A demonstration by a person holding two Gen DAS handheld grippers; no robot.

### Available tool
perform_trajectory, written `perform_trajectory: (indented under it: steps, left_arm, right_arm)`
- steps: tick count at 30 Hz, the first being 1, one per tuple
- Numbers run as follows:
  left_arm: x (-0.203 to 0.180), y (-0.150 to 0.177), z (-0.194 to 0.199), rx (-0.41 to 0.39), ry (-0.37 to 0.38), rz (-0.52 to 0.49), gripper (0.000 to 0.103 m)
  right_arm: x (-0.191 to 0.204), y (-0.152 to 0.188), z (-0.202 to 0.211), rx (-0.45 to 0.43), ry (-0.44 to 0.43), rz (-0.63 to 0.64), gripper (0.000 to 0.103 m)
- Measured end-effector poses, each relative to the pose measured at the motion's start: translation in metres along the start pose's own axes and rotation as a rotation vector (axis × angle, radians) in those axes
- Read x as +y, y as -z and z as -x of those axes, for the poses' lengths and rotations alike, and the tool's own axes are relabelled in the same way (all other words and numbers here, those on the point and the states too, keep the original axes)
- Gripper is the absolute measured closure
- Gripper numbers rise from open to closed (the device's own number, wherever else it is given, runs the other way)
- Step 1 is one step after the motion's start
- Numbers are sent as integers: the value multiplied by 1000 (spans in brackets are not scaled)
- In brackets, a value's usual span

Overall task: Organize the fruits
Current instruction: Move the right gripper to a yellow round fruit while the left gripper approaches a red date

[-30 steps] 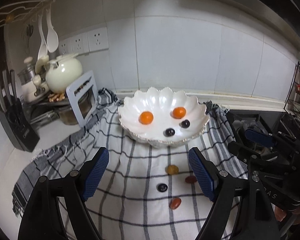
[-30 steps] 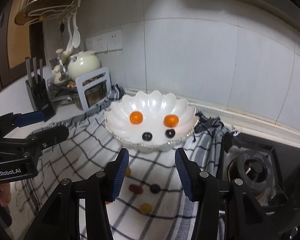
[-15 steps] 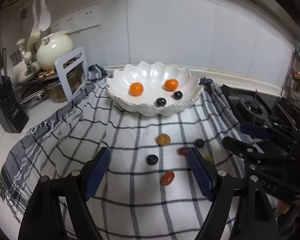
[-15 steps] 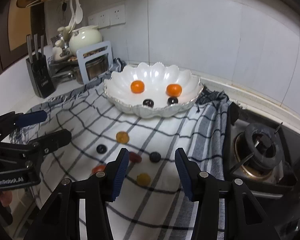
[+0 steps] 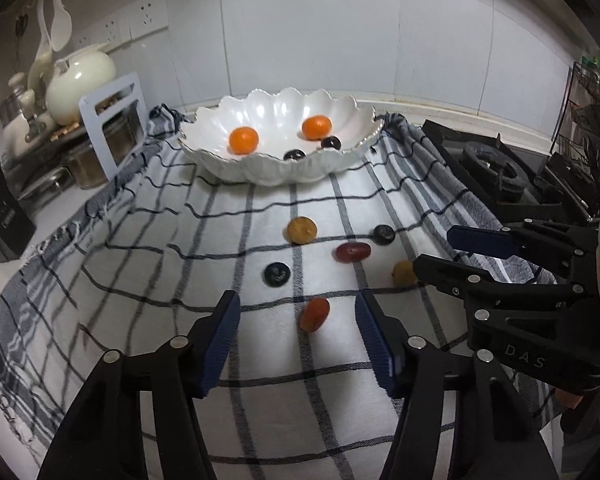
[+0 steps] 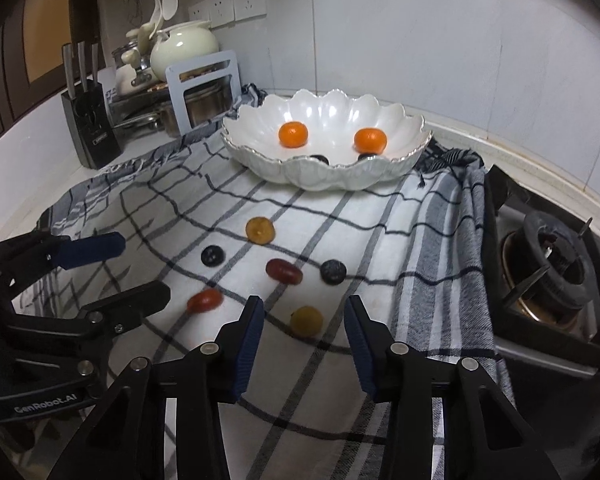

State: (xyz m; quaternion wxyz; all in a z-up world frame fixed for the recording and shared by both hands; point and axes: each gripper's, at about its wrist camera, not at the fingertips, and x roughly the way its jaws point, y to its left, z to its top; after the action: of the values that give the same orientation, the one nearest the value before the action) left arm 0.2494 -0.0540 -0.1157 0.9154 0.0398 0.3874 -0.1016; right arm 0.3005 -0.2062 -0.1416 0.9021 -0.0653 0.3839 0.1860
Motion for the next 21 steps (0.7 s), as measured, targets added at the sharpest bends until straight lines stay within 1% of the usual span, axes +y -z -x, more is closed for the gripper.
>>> perform_trajectory:
  steps: [5, 9, 14, 21]
  left_arm:
    - [-5, 4, -14, 31, 25, 2, 55]
    - [-5, 6, -24, 46, 40, 11, 58]
    - [-4, 8, -34, 63, 52, 25, 66]
    - [-4, 12, -47, 90, 62, 39, 71]
  right_arm:
    - [-5, 3, -11, 30, -12, -15, 63]
    - [-7, 5, -19, 50, -24, -18, 66]
    - [-6, 7, -28, 66, -38, -15, 67]
    - [-6, 11, -37, 86, -46, -23, 68]
